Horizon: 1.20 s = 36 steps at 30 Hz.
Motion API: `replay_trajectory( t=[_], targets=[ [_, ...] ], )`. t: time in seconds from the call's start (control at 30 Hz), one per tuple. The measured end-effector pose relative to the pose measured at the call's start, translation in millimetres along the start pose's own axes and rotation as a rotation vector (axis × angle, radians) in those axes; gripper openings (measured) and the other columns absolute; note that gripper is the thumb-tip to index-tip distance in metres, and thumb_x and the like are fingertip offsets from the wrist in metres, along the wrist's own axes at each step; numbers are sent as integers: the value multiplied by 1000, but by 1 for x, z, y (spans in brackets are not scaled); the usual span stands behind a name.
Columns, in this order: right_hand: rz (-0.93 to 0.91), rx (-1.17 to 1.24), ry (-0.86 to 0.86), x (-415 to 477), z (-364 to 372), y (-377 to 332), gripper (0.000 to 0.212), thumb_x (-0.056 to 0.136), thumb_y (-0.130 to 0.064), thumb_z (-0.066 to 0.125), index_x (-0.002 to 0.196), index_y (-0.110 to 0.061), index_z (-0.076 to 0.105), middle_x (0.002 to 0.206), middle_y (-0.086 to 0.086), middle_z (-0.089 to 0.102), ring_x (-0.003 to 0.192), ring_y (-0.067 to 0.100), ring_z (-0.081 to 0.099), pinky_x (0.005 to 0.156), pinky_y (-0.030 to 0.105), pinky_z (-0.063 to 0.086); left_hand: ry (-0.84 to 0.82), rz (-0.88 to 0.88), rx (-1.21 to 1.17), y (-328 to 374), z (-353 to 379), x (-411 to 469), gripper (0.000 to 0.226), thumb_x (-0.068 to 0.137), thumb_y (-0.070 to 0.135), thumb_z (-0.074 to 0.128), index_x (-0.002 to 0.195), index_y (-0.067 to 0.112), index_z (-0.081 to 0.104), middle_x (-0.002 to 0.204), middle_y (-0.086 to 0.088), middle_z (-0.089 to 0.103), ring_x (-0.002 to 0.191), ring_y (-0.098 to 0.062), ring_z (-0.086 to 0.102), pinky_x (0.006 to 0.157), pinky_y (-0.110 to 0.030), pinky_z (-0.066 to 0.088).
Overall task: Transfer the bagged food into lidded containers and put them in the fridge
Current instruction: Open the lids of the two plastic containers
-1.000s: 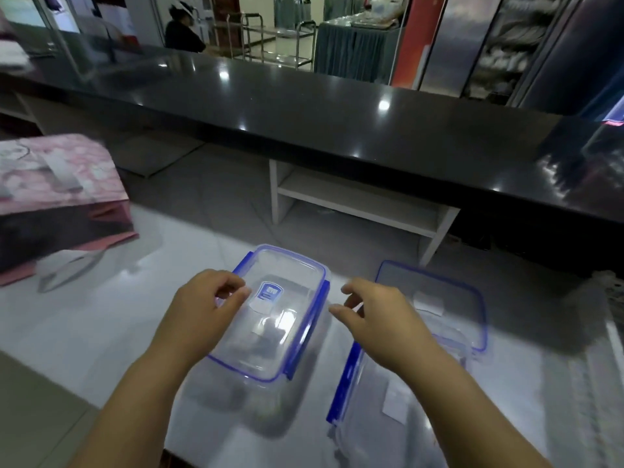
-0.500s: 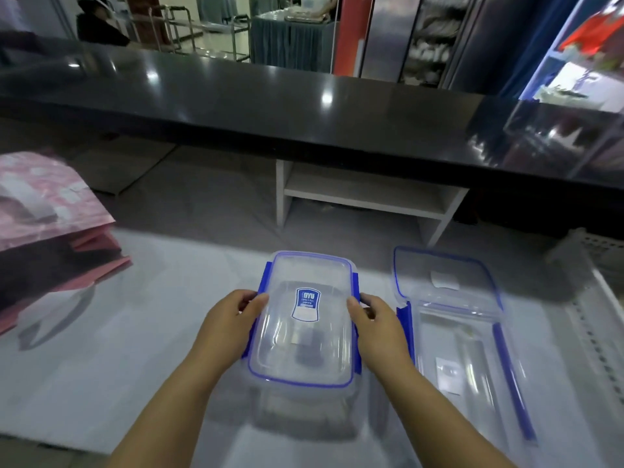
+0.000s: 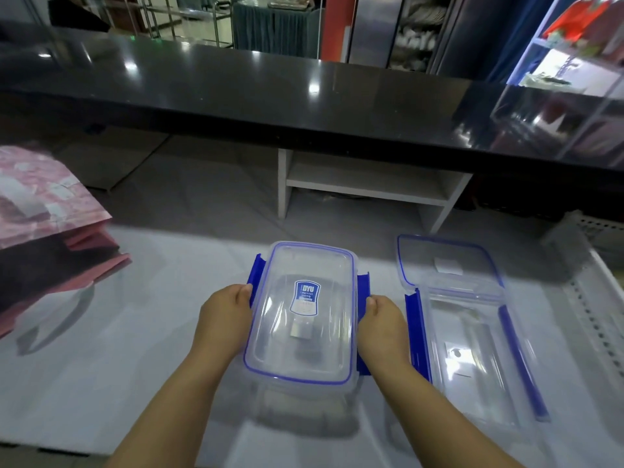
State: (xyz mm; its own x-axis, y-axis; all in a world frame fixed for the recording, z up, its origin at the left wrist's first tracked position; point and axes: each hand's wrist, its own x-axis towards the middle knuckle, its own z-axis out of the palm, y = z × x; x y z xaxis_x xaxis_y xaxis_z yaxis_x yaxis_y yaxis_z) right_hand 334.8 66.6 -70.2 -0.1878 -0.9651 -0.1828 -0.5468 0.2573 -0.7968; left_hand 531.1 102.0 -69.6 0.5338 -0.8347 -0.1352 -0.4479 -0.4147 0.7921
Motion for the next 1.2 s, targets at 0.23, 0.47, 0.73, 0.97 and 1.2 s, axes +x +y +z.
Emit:
replay_trajectory(
  t=[0.23, 0.47, 0.73, 0.97, 1.2],
  targets=[
    [82, -138, -217, 12, -4, 0, 29, 96, -4, 43, 122, -6, 57, 102, 9, 62, 86, 22, 60, 78, 34, 52, -75, -73, -76, -14, -9, 1, 31, 97, 14, 42, 124, 24, 52, 106, -2, 61, 87, -19, 61, 72, -30, 49],
    [-102, -7, -211, -2, -13, -14, 19, 95, -31, 52, 87, -21, 66, 83, -2, 68, 71, 11, 61, 64, 23, 50, -105, 156, -50, -1, -17, -6, 28, 95, 20, 45, 80, 22, 69, 88, 5, 67, 82, -12, 62, 72, -33, 52],
    [-174, 62, -234, -15, -26, -23, 14, 93, -32, 56, 97, -23, 66, 81, -8, 65, 69, 3, 58, 52, 7, 42, -31, 211, -174, 16, -28, -16, 16, 92, 26, 56, 100, 35, 67, 88, 20, 66, 79, 5, 63, 71, -17, 49],
    [-55, 512, -241, -10, -54, -46, 15, 94, -18, 54, 93, -9, 66, 65, 0, 65, 60, 14, 56, 57, 31, 53, -85, 340, -203, 43, -36, -10, 20, 95, 29, 49, 88, 40, 65, 78, 17, 69, 73, -3, 64, 59, -11, 47],
    [-267, 601, -153, 19, -98, -73, 9, 94, -15, 54, 97, -16, 62, 77, 2, 75, 66, 16, 62, 52, 24, 49, -118, 194, 49, 27, -6, 30, 44, 92, 27, 57, 134, 15, 51, 129, -6, 51, 100, -16, 57, 90, -26, 40]
  ],
)
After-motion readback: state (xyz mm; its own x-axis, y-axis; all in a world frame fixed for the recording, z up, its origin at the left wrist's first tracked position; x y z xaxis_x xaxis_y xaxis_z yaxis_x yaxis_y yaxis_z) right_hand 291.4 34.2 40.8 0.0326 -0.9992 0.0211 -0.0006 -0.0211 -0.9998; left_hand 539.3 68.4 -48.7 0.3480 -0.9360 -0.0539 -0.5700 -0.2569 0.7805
